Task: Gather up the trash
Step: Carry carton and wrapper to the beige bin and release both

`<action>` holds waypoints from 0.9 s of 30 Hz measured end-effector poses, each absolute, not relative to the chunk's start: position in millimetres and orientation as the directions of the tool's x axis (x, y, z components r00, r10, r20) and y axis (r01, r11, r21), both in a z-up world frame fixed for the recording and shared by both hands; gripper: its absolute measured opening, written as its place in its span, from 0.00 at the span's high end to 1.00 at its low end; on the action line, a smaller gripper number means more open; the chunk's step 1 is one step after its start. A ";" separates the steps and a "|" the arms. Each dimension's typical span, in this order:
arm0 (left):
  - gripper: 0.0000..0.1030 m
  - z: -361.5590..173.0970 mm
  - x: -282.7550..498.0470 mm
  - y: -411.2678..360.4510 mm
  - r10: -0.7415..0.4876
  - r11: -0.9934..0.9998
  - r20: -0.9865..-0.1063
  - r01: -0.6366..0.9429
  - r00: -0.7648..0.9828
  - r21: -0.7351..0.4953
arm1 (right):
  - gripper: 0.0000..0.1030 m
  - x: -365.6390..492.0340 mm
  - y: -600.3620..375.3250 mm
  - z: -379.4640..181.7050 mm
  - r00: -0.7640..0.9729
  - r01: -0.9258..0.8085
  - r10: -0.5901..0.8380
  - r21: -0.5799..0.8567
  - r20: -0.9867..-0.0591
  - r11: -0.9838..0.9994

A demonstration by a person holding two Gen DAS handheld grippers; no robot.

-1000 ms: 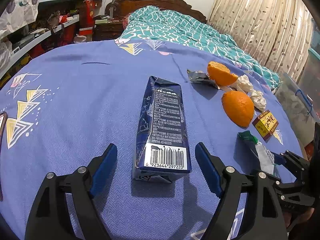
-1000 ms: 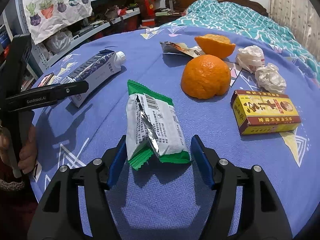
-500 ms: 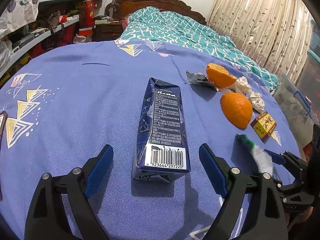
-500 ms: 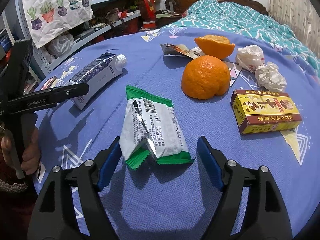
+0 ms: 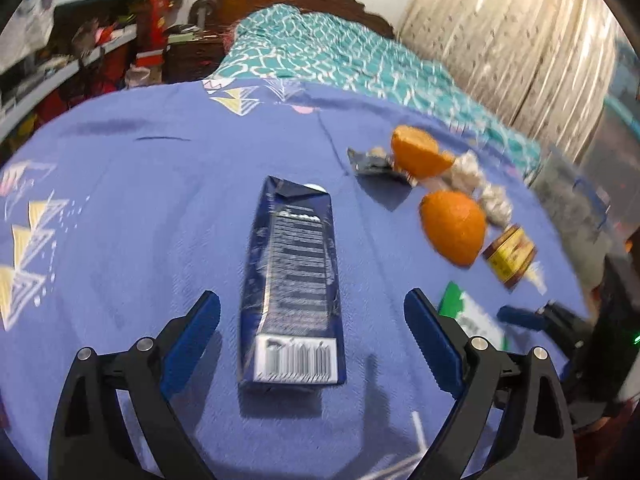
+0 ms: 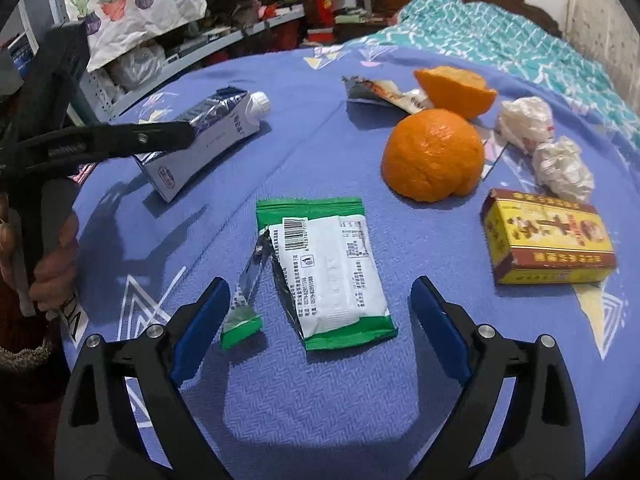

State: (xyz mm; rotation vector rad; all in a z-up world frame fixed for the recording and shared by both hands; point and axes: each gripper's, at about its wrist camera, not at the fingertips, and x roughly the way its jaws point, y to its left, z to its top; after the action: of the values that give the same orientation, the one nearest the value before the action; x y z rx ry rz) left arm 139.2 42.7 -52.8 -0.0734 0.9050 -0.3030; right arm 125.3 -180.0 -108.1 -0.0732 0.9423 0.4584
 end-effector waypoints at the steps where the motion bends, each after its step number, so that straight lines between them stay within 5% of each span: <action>1: 0.13 -57.1 142.7 38.8 -0.271 0.959 -0.778 0.226 0.567 -0.169 | 0.13 125.9 -178.7 -107.8 0.500 -0.410 0.344 0.132 -0.794 0.902; 2: 0.17 -61.6 145.3 37.1 -0.258 0.962 -0.791 0.219 0.555 -0.161 | 0.22 125.0 -177.2 -107.1 0.511 -0.412 0.329 0.110 -0.794 0.905; 3: 0.34 -67.5 148.8 35.9 -0.256 0.963 -0.807 0.212 0.532 -0.165 | 0.43 122.7 -174.8 -105.9 0.528 -0.413 0.301 0.070 -0.794 0.908; 5: 0.51 -68.3 145.8 34.4 -0.225 0.971 -0.808 0.199 0.545 -0.135 | 0.67 118.7 -178.3 -104.8 0.522 -0.419 0.322 0.091 -0.790 0.903; 6: 0.51 -68.1 144.1 33.2 -0.256 0.963 -0.811 0.216 0.526 -0.163 | 0.69 115.8 -184.2 -104.7 0.517 -0.411 0.340 0.121 -0.785 0.903; 18: 0.52 -42.7 87.3 -81.8 -0.499 0.811 -0.784 0.518 0.369 -0.272 | 0.71 46.6 -339.1 -98.4 0.667 -0.072 0.333 0.388 -0.667 0.919; 27: 0.55 -29.0 61.2 -267.6 -0.608 0.542 -0.784 0.787 0.126 -0.294 | 0.71 -40.8 -493.9 -90.6 0.792 0.290 0.049 0.446 -0.608 0.847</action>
State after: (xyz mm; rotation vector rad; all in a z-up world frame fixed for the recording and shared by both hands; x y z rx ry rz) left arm 61.2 -267.6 -29.0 0.2105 1.0206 -1.0266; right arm -40.8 -493.9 -90.6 0.5545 0.6512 -0.1368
